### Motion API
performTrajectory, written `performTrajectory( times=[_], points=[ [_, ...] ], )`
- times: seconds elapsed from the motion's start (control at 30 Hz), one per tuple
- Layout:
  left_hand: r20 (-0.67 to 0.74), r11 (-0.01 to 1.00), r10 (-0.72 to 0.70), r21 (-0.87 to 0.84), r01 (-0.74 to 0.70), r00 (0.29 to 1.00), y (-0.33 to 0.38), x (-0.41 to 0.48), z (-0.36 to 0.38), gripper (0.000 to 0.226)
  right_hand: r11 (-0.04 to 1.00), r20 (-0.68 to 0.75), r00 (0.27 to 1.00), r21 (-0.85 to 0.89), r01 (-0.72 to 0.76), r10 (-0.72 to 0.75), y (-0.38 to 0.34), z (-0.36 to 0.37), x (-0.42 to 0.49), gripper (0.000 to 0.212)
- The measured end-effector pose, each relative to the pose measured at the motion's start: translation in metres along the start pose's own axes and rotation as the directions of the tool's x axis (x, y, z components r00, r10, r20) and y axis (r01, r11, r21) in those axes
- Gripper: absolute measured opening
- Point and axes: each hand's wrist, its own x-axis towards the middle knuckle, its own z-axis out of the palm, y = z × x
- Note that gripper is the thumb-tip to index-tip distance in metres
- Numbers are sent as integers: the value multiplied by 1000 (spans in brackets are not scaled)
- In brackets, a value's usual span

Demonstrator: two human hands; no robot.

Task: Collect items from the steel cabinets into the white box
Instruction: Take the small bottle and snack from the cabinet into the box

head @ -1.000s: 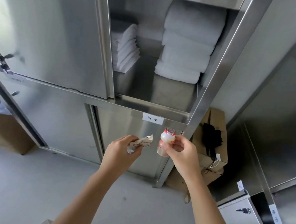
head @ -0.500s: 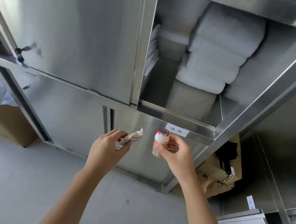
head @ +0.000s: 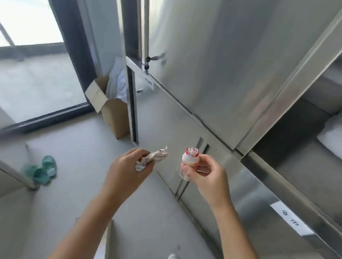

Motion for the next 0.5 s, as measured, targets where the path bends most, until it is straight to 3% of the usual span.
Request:
performTrajectory(
  times=[0.1, 0.23, 0.4, 0.5],
  points=[
    [-117, 993, -106, 41, 111, 987, -10, -13, -16, 14, 1000, 189, 982, 23, 19, -23, -6, 24, 23, 24],
    [-293, 949, -241, 130, 288, 925, -25, -52, -41, 15, 997, 429, 901, 54, 51, -69, -14, 68, 38, 26],
    [-479, 853, -386, 141, 503, 789, -39, -133, -83, 14, 990, 683, 717, 102, 97, -140, -26, 142, 13, 23],
    [-602, 790, -452, 73, 609, 658, -40, -185, -113, 9, 982, 806, 563, 126, 138, -183, -40, 189, -24, 22]
  ],
)
